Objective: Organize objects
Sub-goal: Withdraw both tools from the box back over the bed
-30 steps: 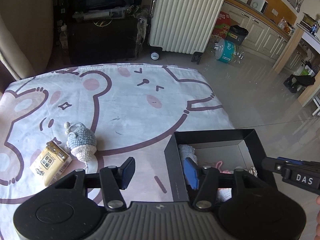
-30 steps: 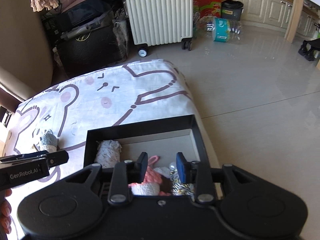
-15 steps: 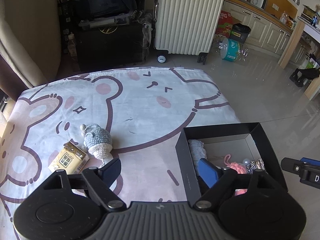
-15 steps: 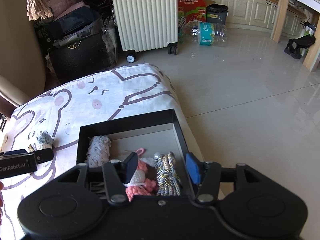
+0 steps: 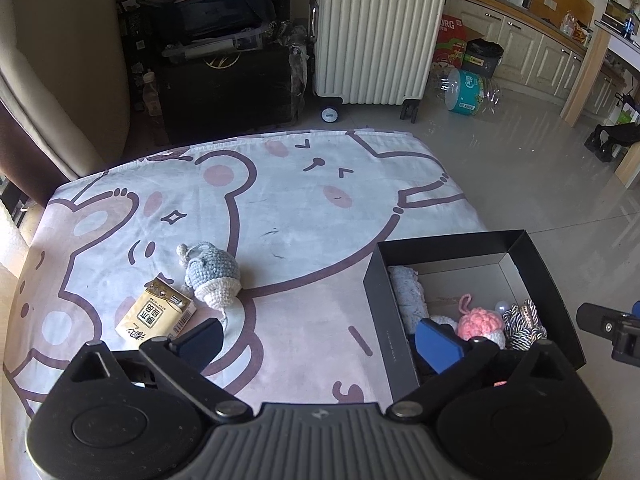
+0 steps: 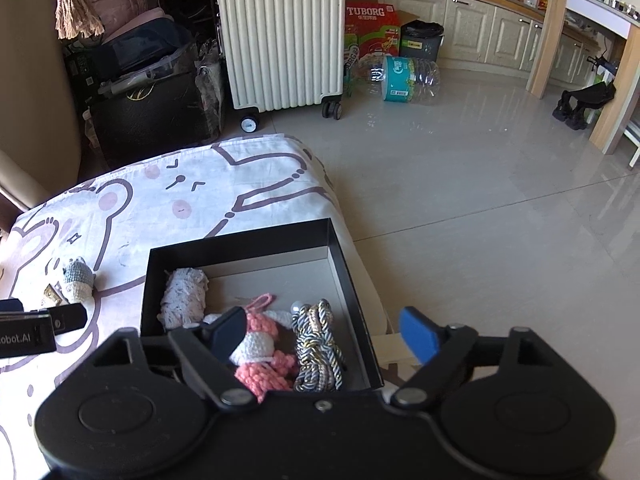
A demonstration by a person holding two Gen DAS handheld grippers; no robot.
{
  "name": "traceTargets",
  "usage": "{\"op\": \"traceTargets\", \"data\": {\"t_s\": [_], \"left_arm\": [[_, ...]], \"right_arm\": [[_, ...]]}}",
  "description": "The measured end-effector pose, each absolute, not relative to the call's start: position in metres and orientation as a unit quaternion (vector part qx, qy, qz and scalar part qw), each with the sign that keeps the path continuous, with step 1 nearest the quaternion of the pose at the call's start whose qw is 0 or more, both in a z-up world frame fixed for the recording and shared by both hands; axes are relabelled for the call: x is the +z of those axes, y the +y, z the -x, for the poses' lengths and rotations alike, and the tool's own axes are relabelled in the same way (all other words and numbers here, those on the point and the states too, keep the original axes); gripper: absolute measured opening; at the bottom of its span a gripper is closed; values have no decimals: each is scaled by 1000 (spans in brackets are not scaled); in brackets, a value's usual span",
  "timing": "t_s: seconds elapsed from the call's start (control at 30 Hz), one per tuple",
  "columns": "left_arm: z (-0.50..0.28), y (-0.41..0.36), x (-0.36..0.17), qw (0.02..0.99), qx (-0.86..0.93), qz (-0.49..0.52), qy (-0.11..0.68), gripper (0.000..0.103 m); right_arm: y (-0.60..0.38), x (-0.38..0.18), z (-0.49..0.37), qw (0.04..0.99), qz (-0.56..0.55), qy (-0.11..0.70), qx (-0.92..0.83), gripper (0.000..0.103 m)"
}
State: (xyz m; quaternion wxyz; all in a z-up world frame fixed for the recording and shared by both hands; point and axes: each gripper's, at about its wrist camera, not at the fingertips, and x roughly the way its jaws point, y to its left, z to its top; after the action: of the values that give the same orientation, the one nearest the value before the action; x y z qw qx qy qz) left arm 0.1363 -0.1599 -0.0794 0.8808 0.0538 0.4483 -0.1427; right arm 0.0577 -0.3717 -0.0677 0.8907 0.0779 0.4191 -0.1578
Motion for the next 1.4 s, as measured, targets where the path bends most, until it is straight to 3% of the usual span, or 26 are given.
{"op": "traceTargets", "data": {"t_s": [0.2, 0.8, 1.4], "left_arm": [[-136, -157, -81, 882, -142, -52, 446, 103], [-142, -145, -83, 887, -137, -37, 440, 103], [-152, -80, -79, 896, -90, -23, 435, 103]], "right_arm": [[-370, -68, -58, 894, -69, 410, -166, 103], [-371, -77, -59, 893, -77, 405, -179, 103], [-323, -77, -89, 901, -57, 407, -134, 103]]}}
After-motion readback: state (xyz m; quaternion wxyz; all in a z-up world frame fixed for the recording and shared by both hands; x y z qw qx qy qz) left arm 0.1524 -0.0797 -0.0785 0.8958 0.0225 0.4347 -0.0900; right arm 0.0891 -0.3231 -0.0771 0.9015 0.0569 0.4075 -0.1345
